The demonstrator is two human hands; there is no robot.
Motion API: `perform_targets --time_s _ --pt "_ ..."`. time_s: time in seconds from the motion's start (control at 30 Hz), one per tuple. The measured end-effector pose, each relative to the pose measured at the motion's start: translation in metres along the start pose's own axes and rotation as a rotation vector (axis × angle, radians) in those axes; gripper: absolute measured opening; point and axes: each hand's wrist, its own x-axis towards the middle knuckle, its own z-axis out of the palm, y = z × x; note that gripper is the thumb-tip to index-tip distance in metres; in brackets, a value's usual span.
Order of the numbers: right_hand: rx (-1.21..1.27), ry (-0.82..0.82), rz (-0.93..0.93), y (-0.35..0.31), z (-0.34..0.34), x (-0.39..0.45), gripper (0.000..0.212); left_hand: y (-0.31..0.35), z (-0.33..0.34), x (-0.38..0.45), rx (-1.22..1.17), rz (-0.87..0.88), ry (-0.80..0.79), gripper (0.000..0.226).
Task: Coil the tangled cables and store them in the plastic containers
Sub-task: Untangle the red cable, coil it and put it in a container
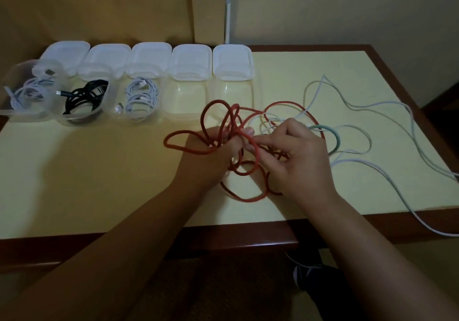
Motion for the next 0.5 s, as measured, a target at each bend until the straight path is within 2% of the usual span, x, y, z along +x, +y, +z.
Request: perform_targets --time_s 0.07,0.17,0.27,0.37,0.43,0.5 --pt "0.005 -0.015 0.031 -0.002 0.0 0.0 0.02 0.005 0.001 -0.001 -0.089 0.002 -0.041 0.016" --pt "-0.036 -0.071 0.13 -0.002 -0.006 0.001 0.018 0.013 -0.003 0.007 -0.239 -0.02 -0.012 0.021" --pt "-0.189 -0.145 0.263 0.01 -0.01 0.002 0.015 0.022 -0.024 0.022 -0.478 -0.087 0.051 0.027" --pt "-0.351 -0.212 0.42 0.022 -0.013 0.003 0.019 0.024 -0.06 0.036 -0.697 -0.06 0.052 0.03" --pt "-0.427 -0.204 0.466 0.023 -0.016 0.002 0.023 0.025 -0.077 0.039 -0.738 -0.036 0.027 0.029" --pt "-0.443 -0.115 0.446 0.018 -0.016 0.002 0.016 0.024 -0.081 0.039 -0.698 -0.04 0.007 0.028"
